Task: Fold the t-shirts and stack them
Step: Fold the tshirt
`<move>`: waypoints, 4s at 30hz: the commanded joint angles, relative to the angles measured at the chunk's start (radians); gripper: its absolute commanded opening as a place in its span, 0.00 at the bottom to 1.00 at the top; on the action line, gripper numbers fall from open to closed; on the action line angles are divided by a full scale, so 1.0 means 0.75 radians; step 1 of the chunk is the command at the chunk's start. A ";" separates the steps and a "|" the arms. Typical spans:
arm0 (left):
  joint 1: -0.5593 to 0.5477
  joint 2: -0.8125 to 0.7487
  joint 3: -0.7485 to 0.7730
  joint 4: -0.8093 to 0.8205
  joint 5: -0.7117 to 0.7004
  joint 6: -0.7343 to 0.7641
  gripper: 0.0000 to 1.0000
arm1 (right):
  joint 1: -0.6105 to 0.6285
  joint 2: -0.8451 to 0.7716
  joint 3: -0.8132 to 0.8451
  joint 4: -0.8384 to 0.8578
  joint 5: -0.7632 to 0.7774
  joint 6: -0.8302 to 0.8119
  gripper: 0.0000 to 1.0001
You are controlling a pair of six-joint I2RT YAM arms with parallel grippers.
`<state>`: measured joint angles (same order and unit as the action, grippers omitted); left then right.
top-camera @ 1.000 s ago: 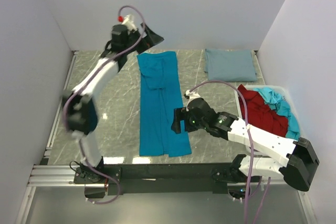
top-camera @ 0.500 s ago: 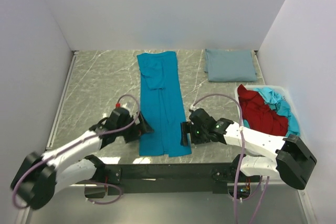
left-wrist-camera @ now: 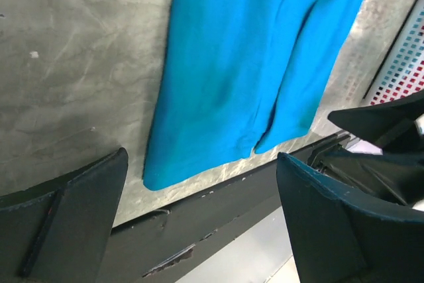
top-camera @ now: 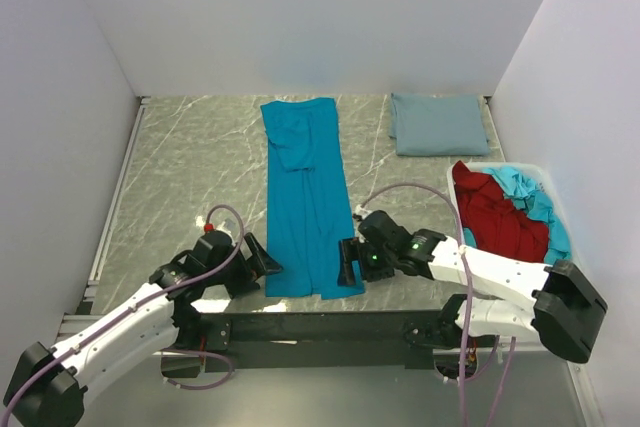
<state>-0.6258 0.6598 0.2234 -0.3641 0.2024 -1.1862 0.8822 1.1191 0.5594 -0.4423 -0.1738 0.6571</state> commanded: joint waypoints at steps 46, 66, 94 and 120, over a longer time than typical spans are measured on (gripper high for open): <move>-0.008 -0.105 -0.071 -0.048 0.021 -0.022 0.99 | 0.433 0.465 0.516 -0.079 0.240 0.057 0.00; -0.008 -0.090 -0.063 -0.087 0.047 -0.018 0.99 | 0.438 0.531 0.489 0.107 0.191 0.040 0.50; -0.014 0.067 -0.108 -0.065 -0.028 -0.003 0.31 | 0.174 0.254 0.048 0.072 0.158 0.216 0.47; -0.049 -0.082 -0.104 -0.148 0.023 -0.034 0.00 | 0.176 -0.136 -0.263 0.201 0.029 0.376 0.02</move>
<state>-0.6533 0.6209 0.1505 -0.4217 0.2214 -1.2186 1.0138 1.0733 0.3958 -0.2928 -0.1417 0.9043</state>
